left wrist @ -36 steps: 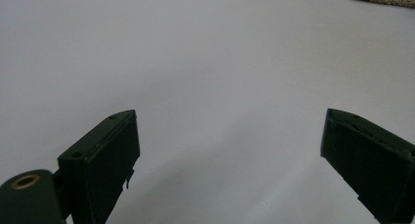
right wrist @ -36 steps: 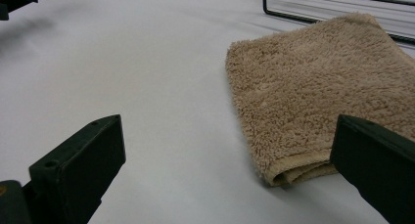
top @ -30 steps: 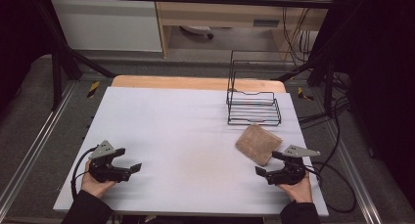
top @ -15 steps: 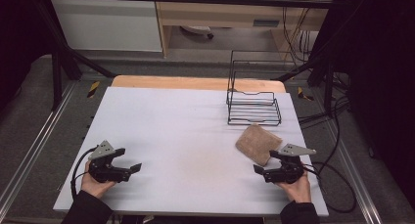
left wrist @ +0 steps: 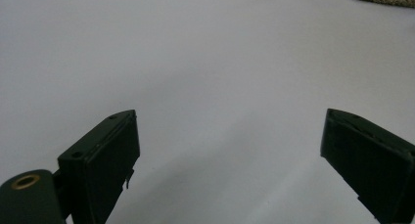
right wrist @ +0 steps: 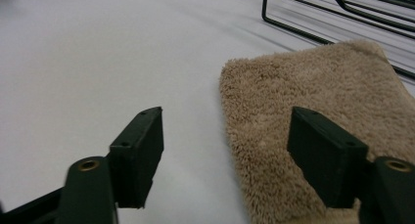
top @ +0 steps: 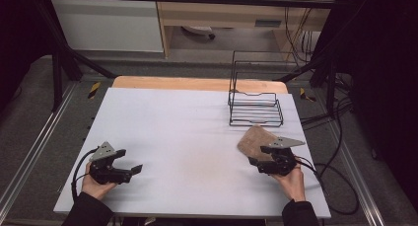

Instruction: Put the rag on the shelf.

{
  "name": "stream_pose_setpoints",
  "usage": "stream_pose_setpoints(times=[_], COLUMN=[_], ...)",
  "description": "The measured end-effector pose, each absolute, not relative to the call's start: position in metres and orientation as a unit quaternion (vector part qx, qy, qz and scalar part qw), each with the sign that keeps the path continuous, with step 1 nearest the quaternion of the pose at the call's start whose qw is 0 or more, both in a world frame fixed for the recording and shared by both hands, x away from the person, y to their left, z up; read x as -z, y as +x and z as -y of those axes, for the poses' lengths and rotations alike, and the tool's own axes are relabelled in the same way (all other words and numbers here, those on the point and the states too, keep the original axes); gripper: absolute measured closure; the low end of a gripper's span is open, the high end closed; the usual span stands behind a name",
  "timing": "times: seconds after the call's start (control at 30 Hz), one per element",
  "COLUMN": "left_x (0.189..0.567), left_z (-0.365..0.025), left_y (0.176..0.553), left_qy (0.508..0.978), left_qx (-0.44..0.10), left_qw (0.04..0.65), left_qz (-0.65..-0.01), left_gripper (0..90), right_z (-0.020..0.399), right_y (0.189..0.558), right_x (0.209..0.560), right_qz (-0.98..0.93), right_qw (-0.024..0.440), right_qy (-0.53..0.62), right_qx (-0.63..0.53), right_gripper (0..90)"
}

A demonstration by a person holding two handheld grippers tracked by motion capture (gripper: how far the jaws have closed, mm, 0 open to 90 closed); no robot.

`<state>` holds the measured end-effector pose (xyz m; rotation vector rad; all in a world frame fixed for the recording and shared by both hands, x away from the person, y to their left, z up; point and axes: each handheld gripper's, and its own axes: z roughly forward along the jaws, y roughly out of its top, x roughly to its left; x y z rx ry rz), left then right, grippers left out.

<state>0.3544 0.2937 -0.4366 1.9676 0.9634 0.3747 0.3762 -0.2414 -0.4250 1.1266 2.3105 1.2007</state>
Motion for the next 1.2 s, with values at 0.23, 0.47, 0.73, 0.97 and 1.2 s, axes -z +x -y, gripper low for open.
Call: stream_pose_setpoints(times=[0.23, 0.47, 0.73, 0.97, 1.2], left_x=[0.437, 0.437, 0.436, 0.437, 0.437], left_z=[-0.294, -0.294, -0.294, -0.293, -0.294], left_y=[0.354, 0.355, 0.355, 0.355, 0.355], left_qy=[0.794, 0.794, 0.794, 0.796, 0.795], left_qx=[-0.153, -0.153, -0.154, -0.153, -0.153], left_qw=[0.442, 0.442, 0.442, 0.44, 0.441], left_qz=[-0.389, -0.388, -0.387, -0.387, -0.387], left_gripper=[7.3, 7.5, 7.6, 7.7, 7.7], right_z=[0.227, 0.219, 0.217, 0.215, 0.215], right_y=[0.394, 0.406, 0.407, 0.408, 0.409], right_x=[0.431, 0.445, 0.449, 0.45, 0.448], right_qz=[-0.82, -0.837, -0.845, -0.851, -0.853], right_qw=[0.16, 0.163, 0.183, 0.2, 0.2], right_qy=[0.385, 0.375, 0.365, 0.354, 0.353], right_qx=[-0.393, -0.363, -0.346, -0.332, -0.329], right_gripper=[48.5, 59.6, 70.1, 75.2, 81.9])
